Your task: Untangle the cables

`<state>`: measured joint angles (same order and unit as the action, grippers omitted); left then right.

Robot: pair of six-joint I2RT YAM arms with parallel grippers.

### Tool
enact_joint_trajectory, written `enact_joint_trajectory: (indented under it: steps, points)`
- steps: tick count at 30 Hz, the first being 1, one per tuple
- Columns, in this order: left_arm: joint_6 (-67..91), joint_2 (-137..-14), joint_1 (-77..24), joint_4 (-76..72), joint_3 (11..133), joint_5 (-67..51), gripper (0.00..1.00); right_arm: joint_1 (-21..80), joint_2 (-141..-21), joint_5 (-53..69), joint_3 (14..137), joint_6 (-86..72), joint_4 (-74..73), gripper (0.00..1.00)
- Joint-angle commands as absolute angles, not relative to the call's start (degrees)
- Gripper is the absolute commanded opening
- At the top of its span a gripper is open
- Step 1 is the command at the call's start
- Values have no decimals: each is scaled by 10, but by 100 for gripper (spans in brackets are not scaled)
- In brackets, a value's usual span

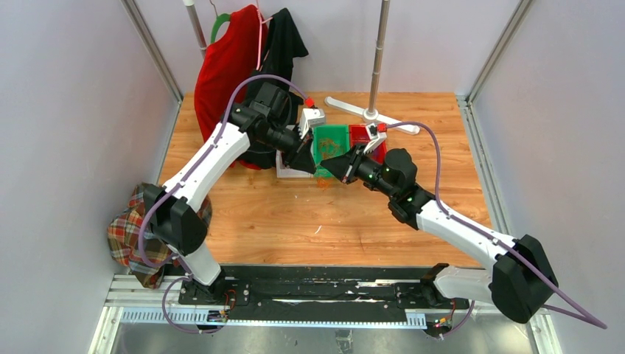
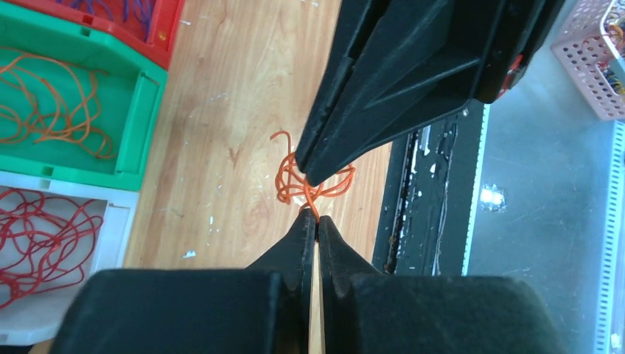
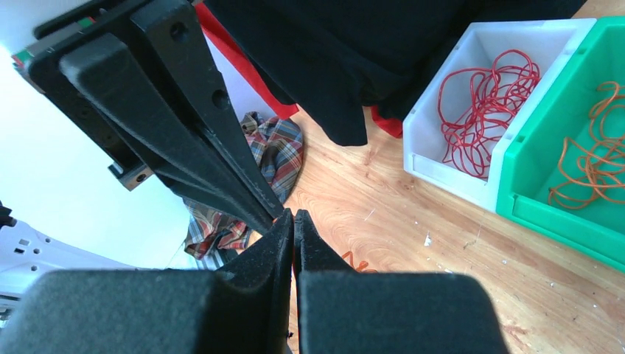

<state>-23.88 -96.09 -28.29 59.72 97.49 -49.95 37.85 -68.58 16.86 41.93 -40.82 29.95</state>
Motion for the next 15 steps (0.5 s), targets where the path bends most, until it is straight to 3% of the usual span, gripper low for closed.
enact_joint_trajectory:
  steps: [1, 9, 12, 15]
  points:
    - [-261, -934, -283, 595, 981, -474, 1, 368, -663, 178, 423, -416, 320, 0]
    - [-280, -924, -284, 597, 1032, -441, 1, 356, -669, 181, 413, -423, 320, 16]
    - [-264, -931, -284, 596, 1051, -442, 1, 356, -677, 182, 408, -423, 337, 29]
    - [-246, -939, -283, 597, 1067, -446, 1, 357, -692, 202, 401, -424, 374, 50]
